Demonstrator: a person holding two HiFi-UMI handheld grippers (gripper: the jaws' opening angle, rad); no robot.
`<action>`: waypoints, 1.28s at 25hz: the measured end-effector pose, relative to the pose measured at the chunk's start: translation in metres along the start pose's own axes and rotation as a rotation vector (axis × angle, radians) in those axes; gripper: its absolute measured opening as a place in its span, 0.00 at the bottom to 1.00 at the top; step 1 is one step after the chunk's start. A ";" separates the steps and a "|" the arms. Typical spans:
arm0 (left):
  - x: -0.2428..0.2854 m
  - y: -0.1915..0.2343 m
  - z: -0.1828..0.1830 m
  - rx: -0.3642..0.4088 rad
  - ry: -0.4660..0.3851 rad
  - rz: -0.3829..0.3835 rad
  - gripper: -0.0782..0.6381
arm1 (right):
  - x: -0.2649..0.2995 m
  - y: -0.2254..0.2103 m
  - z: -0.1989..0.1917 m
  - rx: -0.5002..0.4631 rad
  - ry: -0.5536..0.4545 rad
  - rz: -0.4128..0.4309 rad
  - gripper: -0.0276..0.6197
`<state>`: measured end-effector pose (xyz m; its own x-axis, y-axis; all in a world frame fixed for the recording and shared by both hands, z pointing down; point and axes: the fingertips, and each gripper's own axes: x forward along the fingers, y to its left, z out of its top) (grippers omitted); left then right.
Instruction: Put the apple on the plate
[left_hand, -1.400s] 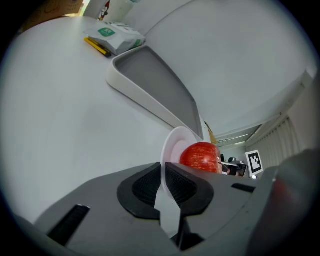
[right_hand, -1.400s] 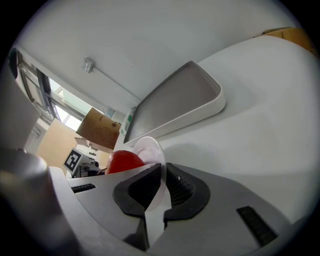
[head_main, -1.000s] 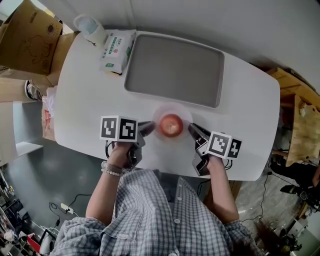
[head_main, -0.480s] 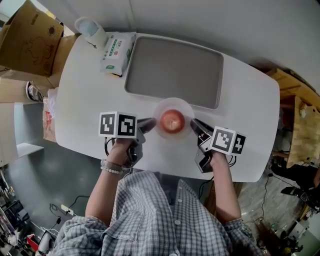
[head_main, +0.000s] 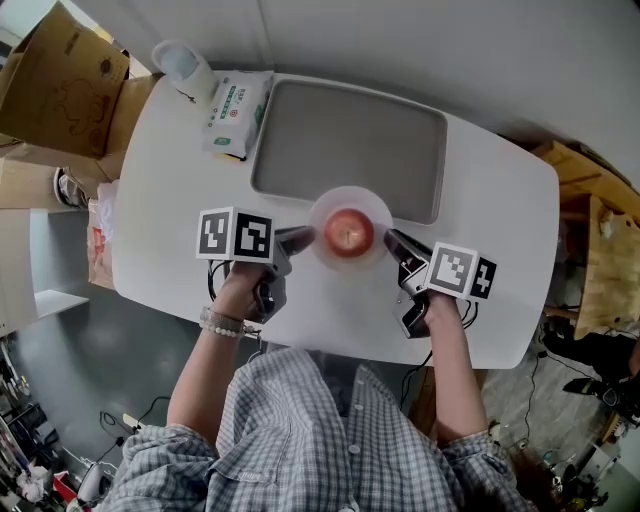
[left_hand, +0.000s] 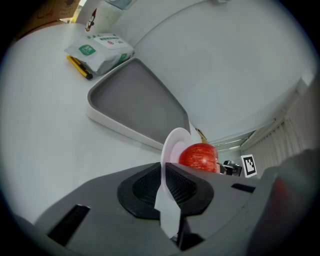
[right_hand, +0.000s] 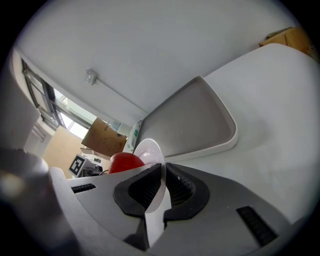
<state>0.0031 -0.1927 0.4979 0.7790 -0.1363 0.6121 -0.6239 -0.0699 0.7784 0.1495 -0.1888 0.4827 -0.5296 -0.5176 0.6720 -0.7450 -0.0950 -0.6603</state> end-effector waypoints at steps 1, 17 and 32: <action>0.000 0.000 0.003 0.003 -0.001 -0.002 0.16 | 0.001 0.000 0.003 -0.001 -0.002 0.001 0.11; 0.001 -0.002 0.058 0.064 -0.029 0.004 0.16 | 0.026 0.010 0.044 -0.018 -0.019 0.019 0.11; 0.028 -0.002 0.096 0.119 0.002 0.008 0.16 | 0.042 -0.008 0.079 -0.012 -0.022 -0.010 0.11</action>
<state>0.0198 -0.2910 0.5003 0.7737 -0.1350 0.6190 -0.6334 -0.1852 0.7513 0.1653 -0.2768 0.4894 -0.5130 -0.5357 0.6707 -0.7552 -0.0897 -0.6493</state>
